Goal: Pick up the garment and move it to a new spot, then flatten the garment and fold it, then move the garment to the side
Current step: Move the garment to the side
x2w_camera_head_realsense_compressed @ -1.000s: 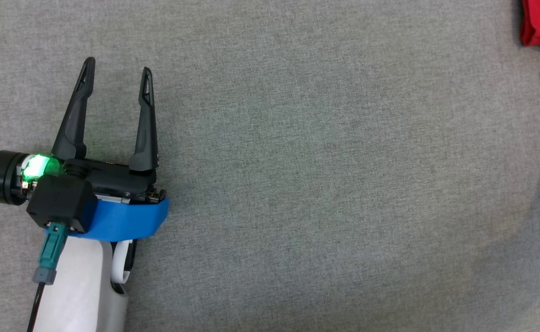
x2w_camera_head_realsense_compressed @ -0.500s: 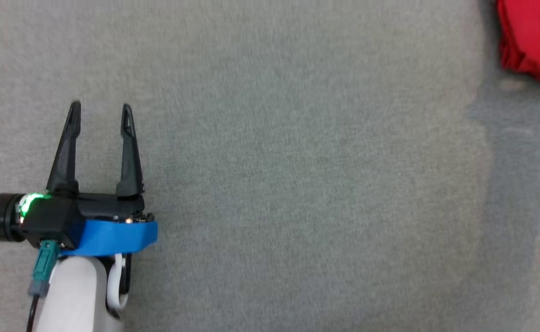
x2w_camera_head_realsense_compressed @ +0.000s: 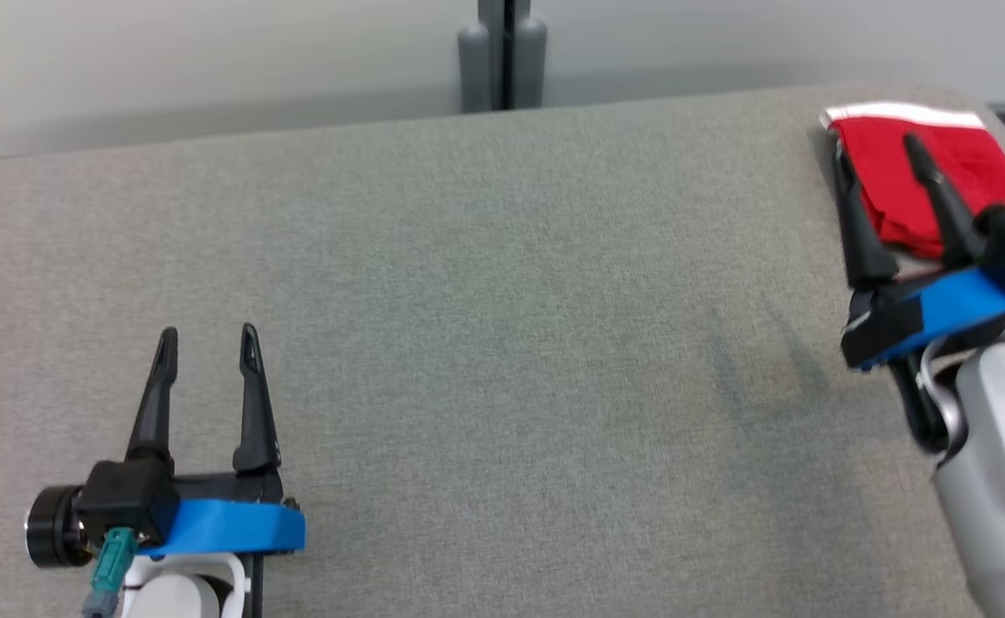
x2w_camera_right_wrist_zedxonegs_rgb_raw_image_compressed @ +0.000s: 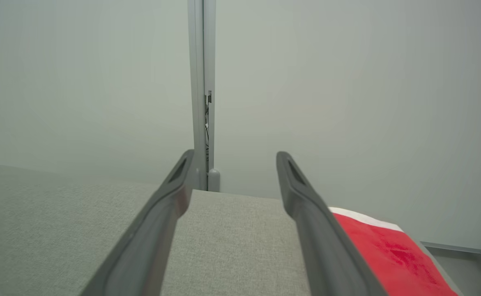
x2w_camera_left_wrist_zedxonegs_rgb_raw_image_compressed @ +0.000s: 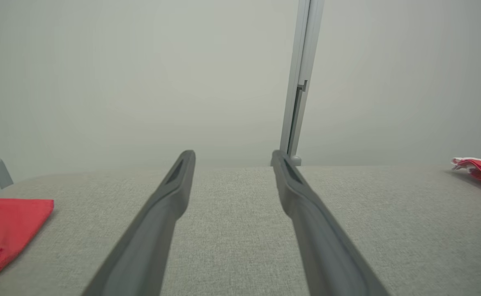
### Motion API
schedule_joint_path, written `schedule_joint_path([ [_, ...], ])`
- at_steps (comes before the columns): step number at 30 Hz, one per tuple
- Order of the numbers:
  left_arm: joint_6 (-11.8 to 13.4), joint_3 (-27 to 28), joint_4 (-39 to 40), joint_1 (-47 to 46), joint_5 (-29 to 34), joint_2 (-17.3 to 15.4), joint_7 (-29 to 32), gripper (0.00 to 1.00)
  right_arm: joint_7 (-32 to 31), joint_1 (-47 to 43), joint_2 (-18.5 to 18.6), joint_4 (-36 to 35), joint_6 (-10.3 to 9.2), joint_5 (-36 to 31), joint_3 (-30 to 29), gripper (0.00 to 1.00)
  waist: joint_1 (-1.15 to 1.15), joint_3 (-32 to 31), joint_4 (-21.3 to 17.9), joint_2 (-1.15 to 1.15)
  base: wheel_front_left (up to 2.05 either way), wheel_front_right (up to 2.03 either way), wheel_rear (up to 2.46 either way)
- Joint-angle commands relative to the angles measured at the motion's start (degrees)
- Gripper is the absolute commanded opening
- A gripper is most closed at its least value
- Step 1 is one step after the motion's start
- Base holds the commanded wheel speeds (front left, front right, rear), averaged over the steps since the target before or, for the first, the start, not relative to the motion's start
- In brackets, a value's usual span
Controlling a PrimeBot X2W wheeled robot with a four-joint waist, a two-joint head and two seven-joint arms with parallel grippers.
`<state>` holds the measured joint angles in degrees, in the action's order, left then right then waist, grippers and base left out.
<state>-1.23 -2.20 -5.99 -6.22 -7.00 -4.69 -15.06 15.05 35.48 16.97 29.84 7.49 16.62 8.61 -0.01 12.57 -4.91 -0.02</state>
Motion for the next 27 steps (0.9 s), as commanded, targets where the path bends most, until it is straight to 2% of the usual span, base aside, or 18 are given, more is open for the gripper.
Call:
schedule_joint_path([
  [1, -0.1, 0.2, -0.3, 0.4, -0.1, 0.2, -0.2, 1.0, 0.2, -1.4, -0.3, -0.4, 0.01, 0.3, -0.2, 1.0, 0.01, -0.8, -0.3, 0.02, 0.0, 0.0, 0.0],
  [9, -0.4, 0.4, -2.5, 4.4, -0.4, 0.9, -0.2, 1.0, 0.2, -15.2, -2.9, -6.4, 0.01, 1.8, -1.9, 1.0, 0.01, -6.2, 3.0, 0.02, 0.0, 0.0, 0.0],
  [17, -1.1, 0.5, -4.2, 7.2, -0.3, 1.1, -0.2, 1.0, 0.2, -28.6, -6.8, -12.8, 0.01, -0.1, -8.2, 1.0, 0.01, -9.5, 5.6, 0.02, 0.0, 0.0, 0.0],
  [27, -1.4, 1.0, -5.5, 8.6, -0.2, 1.4, -0.2, 1.0, 0.2, -36.4, -10.8, -17.2, 0.01, -2.7, -10.3, 1.0, 0.01, -10.9, 5.9, 0.02, 0.0, 0.0, 0.0],
])
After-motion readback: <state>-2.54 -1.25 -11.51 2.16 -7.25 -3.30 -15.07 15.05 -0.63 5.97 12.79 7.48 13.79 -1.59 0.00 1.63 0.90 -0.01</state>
